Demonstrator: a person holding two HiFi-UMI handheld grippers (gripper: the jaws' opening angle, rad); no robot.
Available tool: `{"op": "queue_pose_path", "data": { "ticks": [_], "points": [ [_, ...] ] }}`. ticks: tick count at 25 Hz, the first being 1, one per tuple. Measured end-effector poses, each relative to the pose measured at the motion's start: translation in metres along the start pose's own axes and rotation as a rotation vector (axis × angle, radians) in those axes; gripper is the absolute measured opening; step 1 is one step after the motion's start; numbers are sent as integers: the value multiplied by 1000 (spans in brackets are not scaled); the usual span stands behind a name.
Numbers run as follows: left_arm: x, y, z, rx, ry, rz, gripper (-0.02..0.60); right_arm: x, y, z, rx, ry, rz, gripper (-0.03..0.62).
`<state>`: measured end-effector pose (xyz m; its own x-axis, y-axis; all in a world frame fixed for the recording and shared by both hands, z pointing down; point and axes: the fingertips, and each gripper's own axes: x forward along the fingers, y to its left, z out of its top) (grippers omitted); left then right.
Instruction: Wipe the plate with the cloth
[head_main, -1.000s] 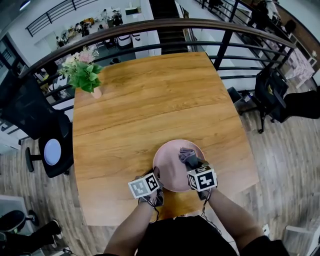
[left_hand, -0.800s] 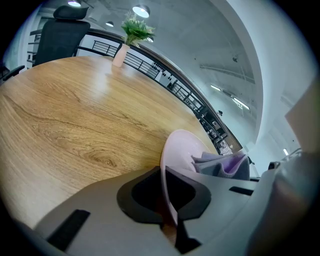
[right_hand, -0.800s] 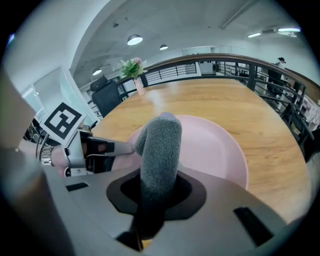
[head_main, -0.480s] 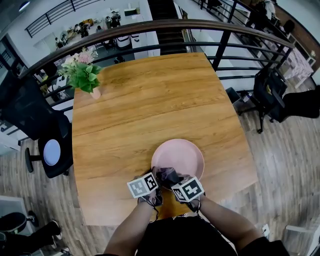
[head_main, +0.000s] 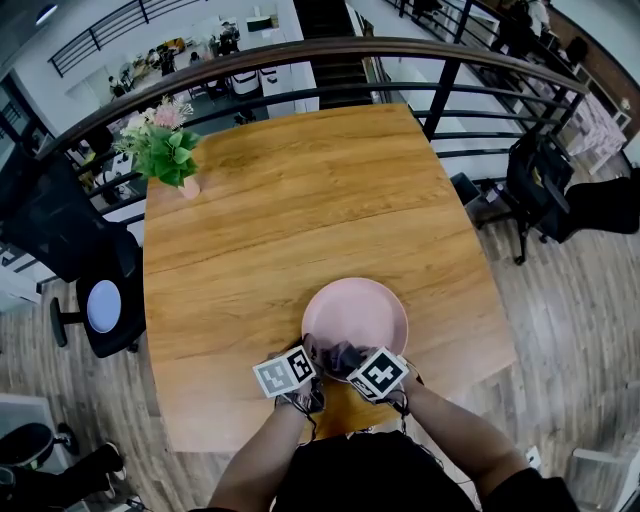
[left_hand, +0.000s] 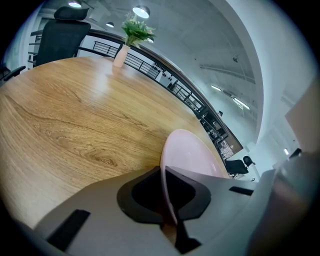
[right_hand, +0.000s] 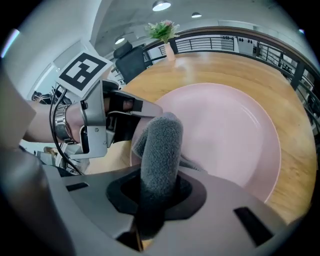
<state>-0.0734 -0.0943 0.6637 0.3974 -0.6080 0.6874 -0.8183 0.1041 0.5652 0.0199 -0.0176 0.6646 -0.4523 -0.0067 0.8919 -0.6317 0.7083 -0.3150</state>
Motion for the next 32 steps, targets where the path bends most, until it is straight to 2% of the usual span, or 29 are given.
{"op": "queue_pose_path", "data": {
  "ticks": [5, 10, 17, 32],
  "points": [
    [0, -1, 0, 0, 1, 1, 30, -4, -12, -9, -4, 36, -2, 74],
    [1, 1, 0, 0, 0, 2, 31, -9, -30, -17, -17, 68, -32, 74],
    [1, 0, -1, 0, 0, 3, 30, -24, -63, -22, 16, 80, -81, 74],
    [2, 1, -1, 9, 0, 0, 31, -35, -114, -6, 72, 38, -210, 74]
  ]
}}
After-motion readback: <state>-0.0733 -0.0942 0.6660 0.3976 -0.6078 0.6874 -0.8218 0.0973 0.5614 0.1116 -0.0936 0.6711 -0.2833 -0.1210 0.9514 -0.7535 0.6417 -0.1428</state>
